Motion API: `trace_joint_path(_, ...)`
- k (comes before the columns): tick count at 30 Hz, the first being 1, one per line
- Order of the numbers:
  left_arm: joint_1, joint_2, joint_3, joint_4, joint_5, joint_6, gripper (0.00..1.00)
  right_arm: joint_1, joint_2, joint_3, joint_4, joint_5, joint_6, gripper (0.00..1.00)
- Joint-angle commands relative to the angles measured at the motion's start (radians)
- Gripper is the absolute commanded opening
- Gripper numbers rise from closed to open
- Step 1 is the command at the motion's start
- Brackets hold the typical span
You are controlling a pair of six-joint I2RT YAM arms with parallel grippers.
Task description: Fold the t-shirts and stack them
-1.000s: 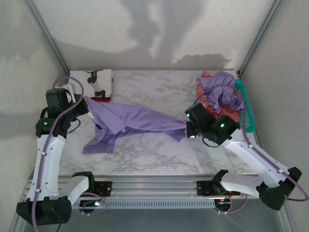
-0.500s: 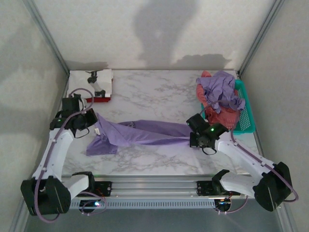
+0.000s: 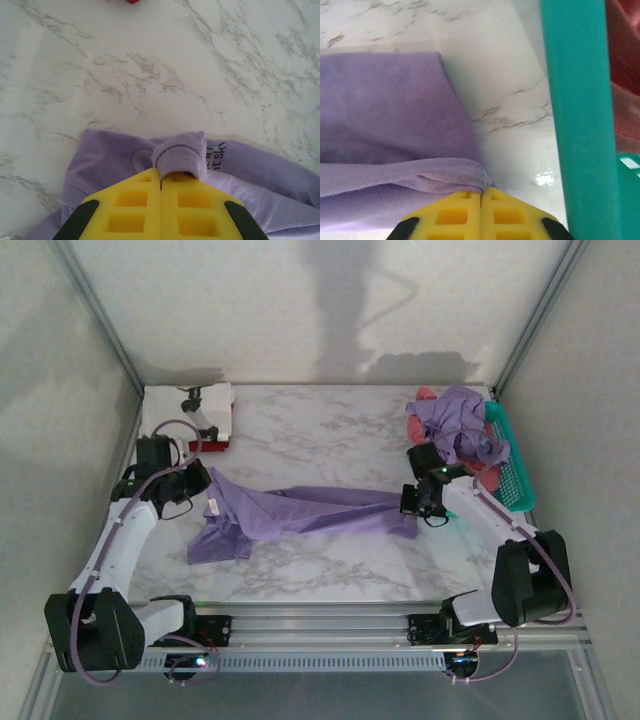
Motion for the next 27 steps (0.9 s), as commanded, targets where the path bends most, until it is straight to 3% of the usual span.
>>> trace_joint_path(1, -0.023, -0.011, -0.024, 0.034, 0.026, -0.02, 0.0, -0.063, 0.027, 0.017, 0.014, 0.013, -0.046, 0.0)
trace_joint_path(11, -0.03, 0.079, 0.0, 0.035, -0.075, 0.011, 0.0, -0.05, -0.074, 0.002, -0.002, -0.088, -0.048, 0.0)
trace_joint_path(15, -0.03, 0.115, -0.001, 0.157, 0.008, 0.002, 0.0, -0.033, -0.141, -0.019, 0.012, -0.103, -0.034, 0.0)
trace_joint_path(18, -0.031, 0.158, 0.03, 0.223, 0.031, -0.023, 0.0, -0.034, -0.094, 0.026, -0.005, -0.063, -0.051, 0.0)
trace_joint_path(25, -0.02, 0.234, 0.141, 0.244, -0.073, -0.045, 0.0, -0.035, 0.034, 0.175, -0.03, -0.059, -0.084, 0.0)
trace_joint_path(27, -0.019, 0.294, 0.181, 0.191, -0.094, -0.047, 0.17, -0.035, 0.048, 0.203, -0.037, -0.064, -0.092, 0.0)
